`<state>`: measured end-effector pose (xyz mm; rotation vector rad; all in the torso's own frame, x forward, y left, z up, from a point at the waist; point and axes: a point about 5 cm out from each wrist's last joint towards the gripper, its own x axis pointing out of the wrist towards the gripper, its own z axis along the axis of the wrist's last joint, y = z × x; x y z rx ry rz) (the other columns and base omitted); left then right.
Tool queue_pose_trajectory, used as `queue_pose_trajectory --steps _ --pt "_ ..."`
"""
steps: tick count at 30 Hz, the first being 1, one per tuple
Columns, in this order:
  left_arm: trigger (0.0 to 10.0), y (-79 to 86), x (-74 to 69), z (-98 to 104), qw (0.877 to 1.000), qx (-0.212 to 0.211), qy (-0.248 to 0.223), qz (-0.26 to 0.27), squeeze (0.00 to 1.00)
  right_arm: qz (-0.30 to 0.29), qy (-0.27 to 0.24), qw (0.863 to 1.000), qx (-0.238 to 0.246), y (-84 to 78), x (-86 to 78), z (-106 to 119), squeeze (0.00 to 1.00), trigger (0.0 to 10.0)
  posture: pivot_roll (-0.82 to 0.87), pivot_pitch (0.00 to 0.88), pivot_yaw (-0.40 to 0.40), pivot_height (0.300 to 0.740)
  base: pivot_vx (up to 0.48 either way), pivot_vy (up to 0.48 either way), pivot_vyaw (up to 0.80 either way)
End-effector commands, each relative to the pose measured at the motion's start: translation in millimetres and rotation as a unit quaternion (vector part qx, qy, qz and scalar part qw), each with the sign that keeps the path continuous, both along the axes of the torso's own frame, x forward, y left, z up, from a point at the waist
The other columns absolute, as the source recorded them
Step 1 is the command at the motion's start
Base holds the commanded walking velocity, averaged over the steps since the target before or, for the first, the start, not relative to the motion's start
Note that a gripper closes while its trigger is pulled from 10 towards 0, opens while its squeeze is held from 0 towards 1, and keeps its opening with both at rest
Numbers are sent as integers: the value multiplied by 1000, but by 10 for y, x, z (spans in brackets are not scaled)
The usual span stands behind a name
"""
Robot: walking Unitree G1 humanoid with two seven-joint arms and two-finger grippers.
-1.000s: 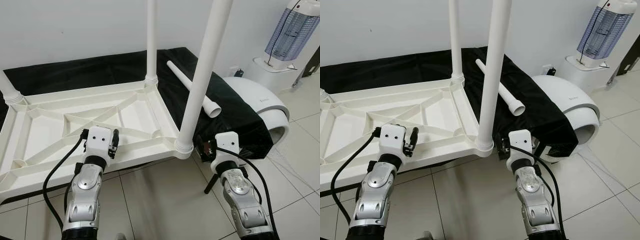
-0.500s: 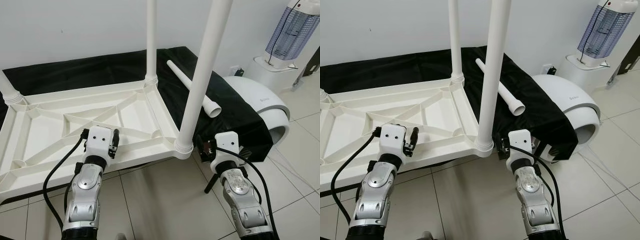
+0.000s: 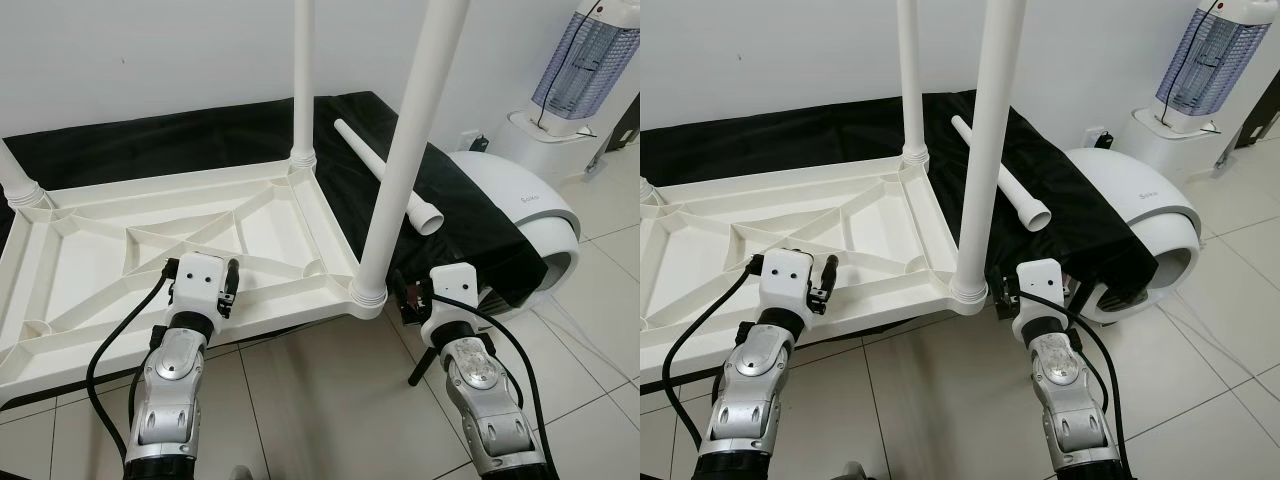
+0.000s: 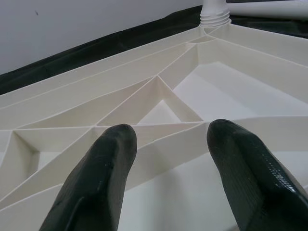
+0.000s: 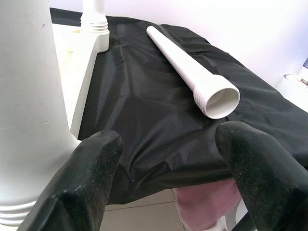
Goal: Building children table
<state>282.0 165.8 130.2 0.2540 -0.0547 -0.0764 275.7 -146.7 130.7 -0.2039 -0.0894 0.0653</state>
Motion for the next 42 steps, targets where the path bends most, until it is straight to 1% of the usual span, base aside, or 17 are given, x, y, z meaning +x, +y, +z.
queue_pose_trajectory --steps 1,42 --pt "10000 27 -17 -17 999 -6 -7 39 0 -4 1 1000 -2 -10 -1 -9 0 10000 58 53 -42 740 0 0 0" --pt "10000 32 -12 -24 999 -5 -5 39 0 -3 1 1000 -2 4 4 -5 0 10000 58 54 -43 740 0 0 0"
